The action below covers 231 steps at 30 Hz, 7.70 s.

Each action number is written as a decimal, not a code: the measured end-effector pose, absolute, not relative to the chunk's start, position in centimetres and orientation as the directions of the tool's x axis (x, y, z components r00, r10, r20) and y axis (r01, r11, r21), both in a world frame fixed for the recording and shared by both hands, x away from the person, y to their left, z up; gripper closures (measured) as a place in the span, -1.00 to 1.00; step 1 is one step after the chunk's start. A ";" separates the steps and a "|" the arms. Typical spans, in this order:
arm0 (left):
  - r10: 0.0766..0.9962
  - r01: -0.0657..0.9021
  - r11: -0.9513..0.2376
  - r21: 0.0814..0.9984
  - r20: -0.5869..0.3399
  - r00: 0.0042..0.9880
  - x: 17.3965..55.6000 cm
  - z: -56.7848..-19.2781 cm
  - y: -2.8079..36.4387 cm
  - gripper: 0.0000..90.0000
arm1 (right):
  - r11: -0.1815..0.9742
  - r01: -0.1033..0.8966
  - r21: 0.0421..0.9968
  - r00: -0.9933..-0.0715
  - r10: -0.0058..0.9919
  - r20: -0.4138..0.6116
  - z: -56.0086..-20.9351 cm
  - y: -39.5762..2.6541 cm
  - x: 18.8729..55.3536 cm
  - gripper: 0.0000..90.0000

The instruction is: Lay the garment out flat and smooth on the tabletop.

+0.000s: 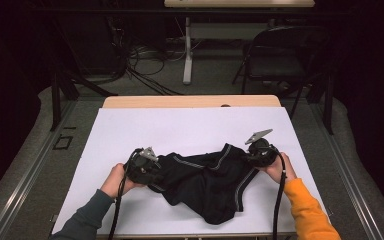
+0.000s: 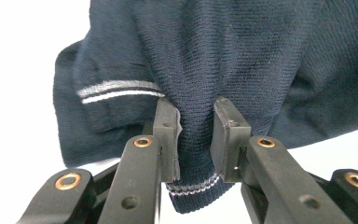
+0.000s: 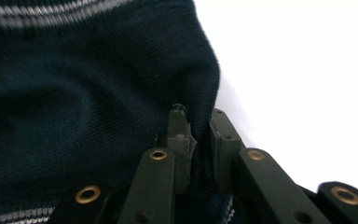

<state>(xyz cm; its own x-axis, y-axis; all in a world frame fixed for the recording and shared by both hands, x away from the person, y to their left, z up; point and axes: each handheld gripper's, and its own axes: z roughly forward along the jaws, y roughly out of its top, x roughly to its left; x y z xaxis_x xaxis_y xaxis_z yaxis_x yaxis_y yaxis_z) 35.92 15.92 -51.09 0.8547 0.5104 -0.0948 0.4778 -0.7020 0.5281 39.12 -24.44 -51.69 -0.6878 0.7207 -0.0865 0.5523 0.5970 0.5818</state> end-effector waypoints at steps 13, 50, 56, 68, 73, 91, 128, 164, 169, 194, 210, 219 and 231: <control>0.571 0.490 -0.688 0.535 -0.017 0.821 39.1 -51.6 16.7 0.41 | 0.631 0.570 0.526 -0.679 0.722 -0.131 -52.3 -23.5 39.4 0.67; 0.509 0.420 -0.709 0.567 0.000 0.861 38.2 -50.5 16.3 0.59 | 0.601 0.541 0.588 -0.713 0.699 -0.057 -50.7 -24.1 39.1 0.92; 0.517 0.411 -0.696 0.589 0.015 0.856 38.0 -50.0 16.6 0.59 | 0.599 0.531 0.599 -0.715 0.696 -0.062 -50.1 -24.2 38.8 0.92; 0.499 0.370 -0.715 0.594 0.062 0.865 38.1 -48.2 16.9 0.60 | 0.603 0.493 0.627 -0.724 0.684 -0.089 -47.9 -24.5 38.2 0.92; 0.483 0.355 -0.738 0.574 0.083 0.871 38.5 -47.4 16.8 0.60 | 0.633 0.473 0.613 -0.739 0.664 -0.116 -47.0 -24.2 38.2 0.92; 0.356 0.274 -0.857 0.437 0.118 0.927 39.5 -45.4 16.4 0.60 | 0.772 0.395 0.499 -0.836 0.527 -0.153 -44.9 -23.0 39.4 0.91; 0.165 0.119 -0.972 0.202 0.229 0.959 41.0 -38.4 15.2 0.62 | 0.957 0.177 0.229 -0.918 0.245 -0.313 -37.2 -19.1 40.6 0.92; 0.058 0.035 -0.996 0.076 0.322 0.945 41.4 -31.1 14.5 0.62 | 0.979 0.126 0.161 -0.895 0.183 -0.407 -31.0 -17.8 41.3 0.92; 0.069 0.046 -0.996 0.077 0.334 0.940 41.4 -29.9 14.5 0.62 | 0.978 0.118 0.171 -0.885 0.182 -0.429 -29.8 -17.8 41.1 0.92; 0.478 0.427 -0.870 0.246 0.634 0.608 49.9 -30.9 13.7 -0.22 | 0.918 0.350 0.189 -0.582 0.371 -0.724 -29.9 -15.8 48.7 0.17; 0.378 0.320 -0.925 0.205 0.399 0.836 42.5 -43.0 13.7 -0.52 | 0.866 0.319 0.386 -0.816 0.458 -0.353 -40.7 -17.2 41.5 -0.27; 0.368 0.308 -0.922 0.235 0.277 0.888 39.3 -48.5 14.3 -0.57 | 0.804 0.369 0.467 -0.844 0.500 -0.194 -47.6 -18.4 38.1 -0.31; 0.419 0.351 -0.882 0.314 0.183 0.890 36.8 -52.4 16.5 -0.62 | 0.751 0.390 0.533 -0.866 0.496 -0.066 -51.4 -19.3 34.3 -0.38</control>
<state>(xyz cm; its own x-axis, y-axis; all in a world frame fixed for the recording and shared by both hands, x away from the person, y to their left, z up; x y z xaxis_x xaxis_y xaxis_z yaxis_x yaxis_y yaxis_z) 36.82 16.47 -52.44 0.8896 0.4187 0.1826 0.3507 -0.8821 0.3144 34.30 -19.29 -51.44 -0.8658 0.4960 -0.0660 0.3897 0.7512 0.5328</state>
